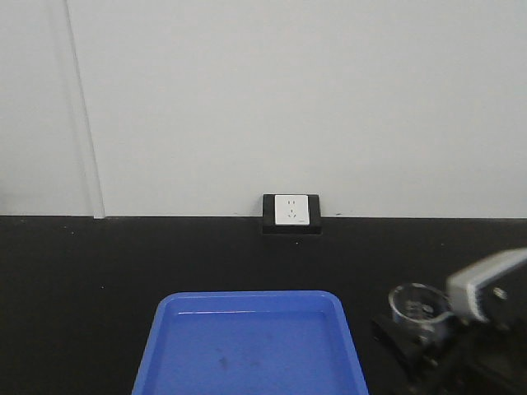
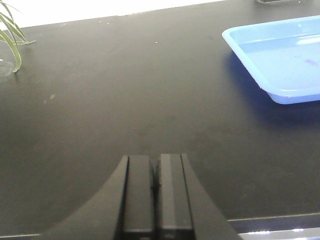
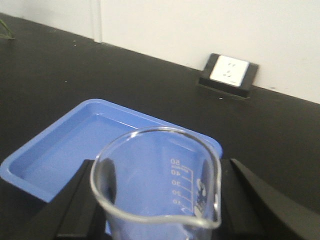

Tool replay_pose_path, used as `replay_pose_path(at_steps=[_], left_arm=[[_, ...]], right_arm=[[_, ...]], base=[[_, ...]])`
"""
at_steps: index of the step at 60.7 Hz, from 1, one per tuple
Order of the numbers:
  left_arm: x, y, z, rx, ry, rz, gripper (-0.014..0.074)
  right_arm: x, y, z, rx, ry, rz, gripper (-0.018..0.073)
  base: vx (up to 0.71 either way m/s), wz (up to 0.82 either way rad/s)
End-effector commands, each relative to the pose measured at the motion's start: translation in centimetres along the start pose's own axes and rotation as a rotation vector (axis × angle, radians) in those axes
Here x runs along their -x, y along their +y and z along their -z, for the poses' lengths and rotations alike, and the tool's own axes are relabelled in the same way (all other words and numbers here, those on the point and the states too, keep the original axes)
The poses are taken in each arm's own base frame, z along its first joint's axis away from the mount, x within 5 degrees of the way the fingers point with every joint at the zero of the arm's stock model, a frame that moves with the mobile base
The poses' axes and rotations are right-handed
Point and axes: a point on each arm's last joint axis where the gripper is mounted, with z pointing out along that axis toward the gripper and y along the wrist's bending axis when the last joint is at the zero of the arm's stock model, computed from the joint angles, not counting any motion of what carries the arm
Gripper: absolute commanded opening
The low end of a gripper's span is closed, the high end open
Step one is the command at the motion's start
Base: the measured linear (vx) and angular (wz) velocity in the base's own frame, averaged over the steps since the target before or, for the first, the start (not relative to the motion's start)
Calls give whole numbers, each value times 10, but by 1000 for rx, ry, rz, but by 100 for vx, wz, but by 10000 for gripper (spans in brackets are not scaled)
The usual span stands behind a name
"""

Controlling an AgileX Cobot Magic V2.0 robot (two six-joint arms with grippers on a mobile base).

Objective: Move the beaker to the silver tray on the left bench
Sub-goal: 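Raise the held beaker with the right gripper and back away from the bench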

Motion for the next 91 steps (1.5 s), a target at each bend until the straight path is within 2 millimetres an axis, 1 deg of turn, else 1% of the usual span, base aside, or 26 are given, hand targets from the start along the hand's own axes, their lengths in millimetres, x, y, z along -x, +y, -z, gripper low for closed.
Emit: replay_pose_path(at_steps=[1,3,9,14,21,25,91], left_arm=[[1,-1,-2,-6,-63,3,1],[1,-1,-2,-6,-63,3,1],[1,-1,-2,-6,-63,3,1],[1,-1,-2,-6,-63,3,1],[1,-1,-2,-6,-63,3,1],[1,-1,-2,-6,-63,3,1],[1,-1,-2,-6,-63,3,1]], right_arm=[[3,-3,36,-3,-121,9,-11],[-2,-5,47,-16,-138,8,-11],[-15,-11,70,-63,-157,-1,-11],[-23,-15,83,-105,-161,-6,-11],[-26,-20,92,-150,-162,4,-11],[-26,-21,93,-164,-161,23,-11],[-27,-21,93,-164,-158,18,-11]], base=[[0,0],[0,0],[0,0],[0,0],[0,0],[0,0],[0,0]])
